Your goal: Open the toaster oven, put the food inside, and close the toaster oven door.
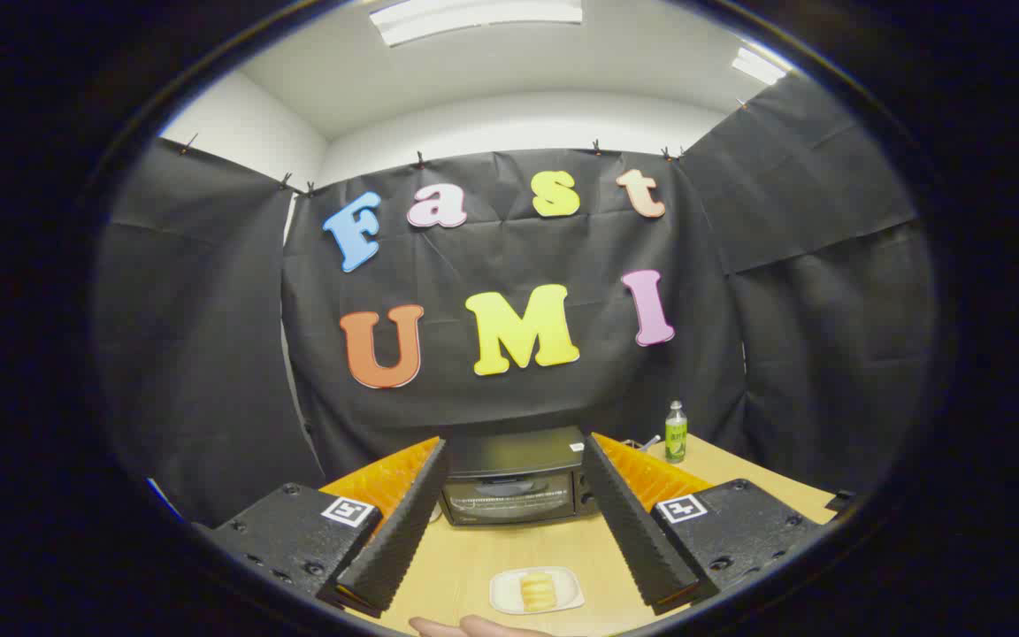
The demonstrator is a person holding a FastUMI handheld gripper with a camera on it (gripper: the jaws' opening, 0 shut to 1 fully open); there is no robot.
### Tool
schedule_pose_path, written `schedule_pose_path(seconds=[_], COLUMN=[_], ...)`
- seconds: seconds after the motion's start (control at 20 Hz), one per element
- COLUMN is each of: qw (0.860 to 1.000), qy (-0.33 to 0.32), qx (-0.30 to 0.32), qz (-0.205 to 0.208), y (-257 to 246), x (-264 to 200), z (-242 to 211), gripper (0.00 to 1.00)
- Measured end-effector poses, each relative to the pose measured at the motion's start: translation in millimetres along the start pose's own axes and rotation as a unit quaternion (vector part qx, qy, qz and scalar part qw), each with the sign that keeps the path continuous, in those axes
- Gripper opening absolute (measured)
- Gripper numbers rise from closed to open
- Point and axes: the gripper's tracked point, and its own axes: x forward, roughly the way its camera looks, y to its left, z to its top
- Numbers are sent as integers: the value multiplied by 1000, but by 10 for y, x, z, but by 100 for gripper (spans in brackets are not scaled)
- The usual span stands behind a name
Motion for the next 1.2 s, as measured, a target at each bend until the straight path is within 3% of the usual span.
schedule_pose_path(seconds=[0.7, 1.05, 1.2], qw=[1000, 999, 999], qy=[8, 20, 32], qx=[-20, -31, -33], qz=[-10, -13, 23], y=[-101, -177, -68], x=[138, 989, 1522], z=[-88, -91, -253], gripper=[100, 100, 100])
